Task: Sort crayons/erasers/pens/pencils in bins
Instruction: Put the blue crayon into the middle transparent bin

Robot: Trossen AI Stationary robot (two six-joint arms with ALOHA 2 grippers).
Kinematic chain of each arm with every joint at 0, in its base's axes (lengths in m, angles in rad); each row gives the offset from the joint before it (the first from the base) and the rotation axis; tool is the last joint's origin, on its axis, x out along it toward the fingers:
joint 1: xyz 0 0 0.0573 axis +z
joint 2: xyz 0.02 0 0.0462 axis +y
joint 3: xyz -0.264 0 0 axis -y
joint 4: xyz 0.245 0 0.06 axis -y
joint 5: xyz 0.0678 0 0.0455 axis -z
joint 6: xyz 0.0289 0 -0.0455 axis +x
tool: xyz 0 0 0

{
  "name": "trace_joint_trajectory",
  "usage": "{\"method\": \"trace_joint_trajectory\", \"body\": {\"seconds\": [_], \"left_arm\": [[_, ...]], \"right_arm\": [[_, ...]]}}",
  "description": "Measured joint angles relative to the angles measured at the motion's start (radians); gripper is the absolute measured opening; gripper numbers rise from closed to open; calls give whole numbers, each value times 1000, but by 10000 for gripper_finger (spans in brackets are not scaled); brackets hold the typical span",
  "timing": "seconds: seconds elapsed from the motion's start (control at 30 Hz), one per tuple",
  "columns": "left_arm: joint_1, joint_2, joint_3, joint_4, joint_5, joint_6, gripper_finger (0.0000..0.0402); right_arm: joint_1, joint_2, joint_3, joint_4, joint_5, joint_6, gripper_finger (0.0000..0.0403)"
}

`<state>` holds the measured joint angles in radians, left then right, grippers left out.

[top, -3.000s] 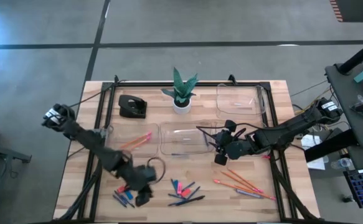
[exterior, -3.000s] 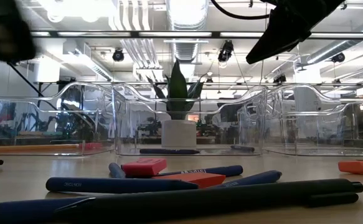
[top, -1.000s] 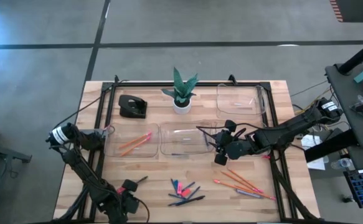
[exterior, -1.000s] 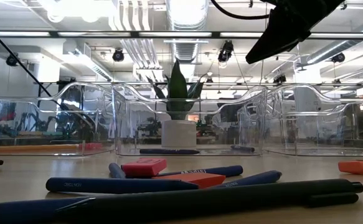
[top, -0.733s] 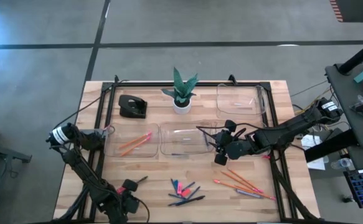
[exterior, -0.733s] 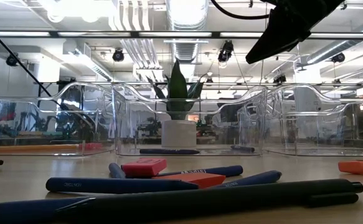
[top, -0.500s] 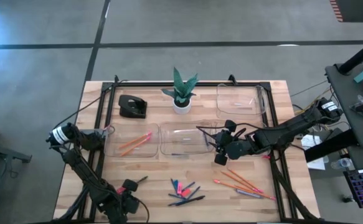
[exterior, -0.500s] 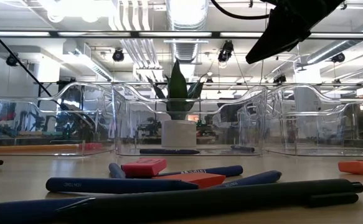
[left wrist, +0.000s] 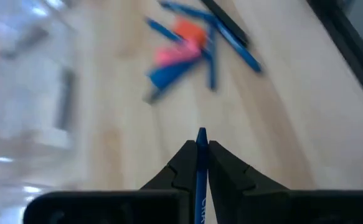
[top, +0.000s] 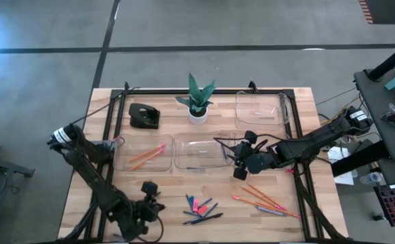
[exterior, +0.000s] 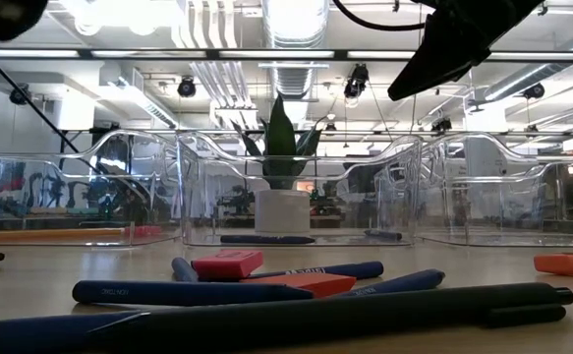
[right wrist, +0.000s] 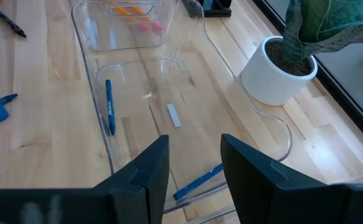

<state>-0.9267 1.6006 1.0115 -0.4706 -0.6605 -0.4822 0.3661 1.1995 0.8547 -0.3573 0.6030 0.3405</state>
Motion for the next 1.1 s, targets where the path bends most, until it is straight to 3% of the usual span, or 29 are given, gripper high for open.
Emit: {"method": "trace_joint_trajectory", "body": {"seconds": [0.2, 0.43, 0.6, 0.83, 0.97, 1.1], "left_arm": [[73, -46, 0, 185, -140, 194, 11], [196, -48, -3, 550, -142, 478, 11], [325, -48, -4, 624, -128, 544, 11], [563, -47, -10, 648, 118, 540, 11], [686, -47, -48, 666, 174, 524, 11], [800, -47, -119, 671, 252, 393, 11]], "right_arm": [[0, 0, 0, 0, 0, 0, 137], [0, 0, 0, 0, 0, 0, 137], [0, 0, 0, 1, 0, 0, 137], [0, 0, 0, 34, 0, 0, 137], [0, 0, 0, 34, 0, 0, 137], [0, 0, 0, 34, 0, 0, 137]]}}
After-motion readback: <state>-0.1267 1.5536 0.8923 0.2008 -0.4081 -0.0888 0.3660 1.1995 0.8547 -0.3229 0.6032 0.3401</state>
